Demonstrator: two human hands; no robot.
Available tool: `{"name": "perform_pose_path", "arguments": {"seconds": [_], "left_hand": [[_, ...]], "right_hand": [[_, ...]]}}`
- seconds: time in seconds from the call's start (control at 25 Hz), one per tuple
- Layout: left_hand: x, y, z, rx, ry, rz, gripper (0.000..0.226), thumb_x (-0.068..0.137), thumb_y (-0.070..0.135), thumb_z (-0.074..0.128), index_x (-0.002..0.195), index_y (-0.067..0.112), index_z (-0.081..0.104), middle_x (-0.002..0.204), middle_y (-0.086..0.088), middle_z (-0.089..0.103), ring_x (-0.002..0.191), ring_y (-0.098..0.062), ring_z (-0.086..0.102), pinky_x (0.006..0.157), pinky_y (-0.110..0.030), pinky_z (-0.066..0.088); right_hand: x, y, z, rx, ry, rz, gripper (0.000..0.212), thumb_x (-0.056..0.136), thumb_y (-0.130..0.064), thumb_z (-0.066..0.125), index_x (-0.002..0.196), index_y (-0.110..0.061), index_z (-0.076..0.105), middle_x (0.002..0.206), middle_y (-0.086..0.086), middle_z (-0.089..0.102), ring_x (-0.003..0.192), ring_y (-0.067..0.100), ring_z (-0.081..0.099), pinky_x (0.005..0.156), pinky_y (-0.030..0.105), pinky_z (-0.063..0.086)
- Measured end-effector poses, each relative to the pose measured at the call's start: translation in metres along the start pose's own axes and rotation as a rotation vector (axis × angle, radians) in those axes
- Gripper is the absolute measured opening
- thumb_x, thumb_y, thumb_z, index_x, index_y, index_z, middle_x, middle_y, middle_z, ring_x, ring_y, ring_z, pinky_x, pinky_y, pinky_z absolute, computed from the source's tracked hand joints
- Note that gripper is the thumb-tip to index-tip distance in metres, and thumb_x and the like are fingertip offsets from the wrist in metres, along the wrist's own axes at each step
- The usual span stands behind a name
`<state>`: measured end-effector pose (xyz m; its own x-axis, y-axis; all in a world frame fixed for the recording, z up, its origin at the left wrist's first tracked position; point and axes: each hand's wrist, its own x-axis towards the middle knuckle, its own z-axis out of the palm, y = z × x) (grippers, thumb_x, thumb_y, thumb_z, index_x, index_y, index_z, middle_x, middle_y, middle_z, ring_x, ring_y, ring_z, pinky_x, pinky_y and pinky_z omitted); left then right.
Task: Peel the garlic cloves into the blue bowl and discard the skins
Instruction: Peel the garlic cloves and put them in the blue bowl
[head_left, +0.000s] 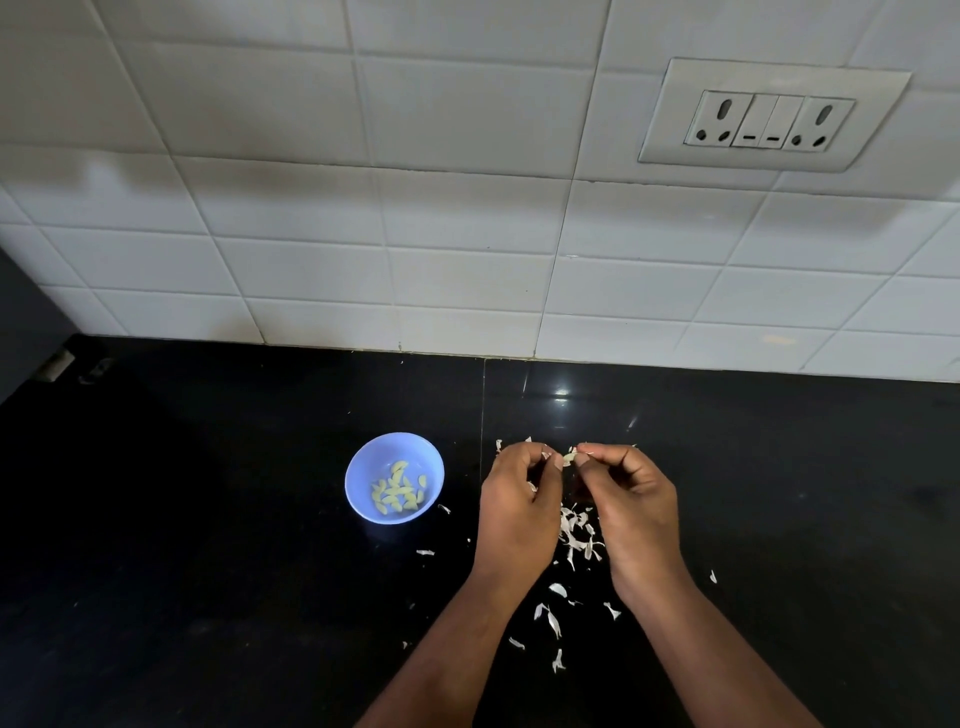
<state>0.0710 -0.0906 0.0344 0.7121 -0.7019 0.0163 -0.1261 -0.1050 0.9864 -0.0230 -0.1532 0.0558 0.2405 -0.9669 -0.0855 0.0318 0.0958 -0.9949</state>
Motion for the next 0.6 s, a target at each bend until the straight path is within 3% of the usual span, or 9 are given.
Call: {"name": "perform_pose_path", "arguments": {"seconds": [0.12, 0.24, 0.4, 0.6], "left_hand": [[0.003, -0.005, 0.0, -0.06, -0.018, -0.048, 0.01, 0.1, 0.023, 0.069, 0.098, 0.031, 0.074, 0.099, 0.015, 0.072, 0.084, -0.008, 0.068, 0.081, -0.036, 0.06], [0.003, -0.002, -0.001, -0.077, -0.027, -0.072, 0.008, 0.095, 0.022, 0.075, 0.098, 0.029, 0.077, 0.095, 0.013, 0.075, 0.074, -0.009, 0.068, 0.076, -0.035, 0.06], [0.002, 0.002, -0.002, -0.085, 0.021, -0.109, 0.008, 0.092, 0.023, 0.077, 0.09, 0.031, 0.079, 0.093, 0.015, 0.076, 0.081, -0.013, 0.074, 0.078, -0.048, 0.064], [-0.001, 0.004, -0.006, -0.012, 0.077, -0.076, 0.017, 0.089, 0.019, 0.077, 0.083, 0.034, 0.078, 0.089, 0.017, 0.075, 0.074, -0.011, 0.073, 0.076, -0.042, 0.062]], "right_hand": [[0.001, -0.001, -0.001, -0.064, 0.039, -0.065, 0.016, 0.093, -0.002, 0.074, 0.093, -0.017, 0.079, 0.091, -0.003, 0.078, 0.084, 0.005, 0.072, 0.074, 0.018, 0.055], [-0.002, 0.0, 0.0, -0.16, 0.039, -0.13, 0.015, 0.093, -0.003, 0.073, 0.096, -0.018, 0.077, 0.09, -0.009, 0.078, 0.086, 0.005, 0.073, 0.076, 0.014, 0.055], [-0.008, 0.0, 0.001, -0.273, 0.02, -0.228, 0.018, 0.093, -0.005, 0.074, 0.095, -0.022, 0.077, 0.093, -0.01, 0.076, 0.092, 0.005, 0.072, 0.08, 0.013, 0.054], [-0.013, 0.002, 0.003, -0.405, -0.028, -0.373, 0.022, 0.09, 0.001, 0.075, 0.098, -0.019, 0.078, 0.096, -0.014, 0.073, 0.095, 0.0, 0.069, 0.081, 0.008, 0.049]]}}
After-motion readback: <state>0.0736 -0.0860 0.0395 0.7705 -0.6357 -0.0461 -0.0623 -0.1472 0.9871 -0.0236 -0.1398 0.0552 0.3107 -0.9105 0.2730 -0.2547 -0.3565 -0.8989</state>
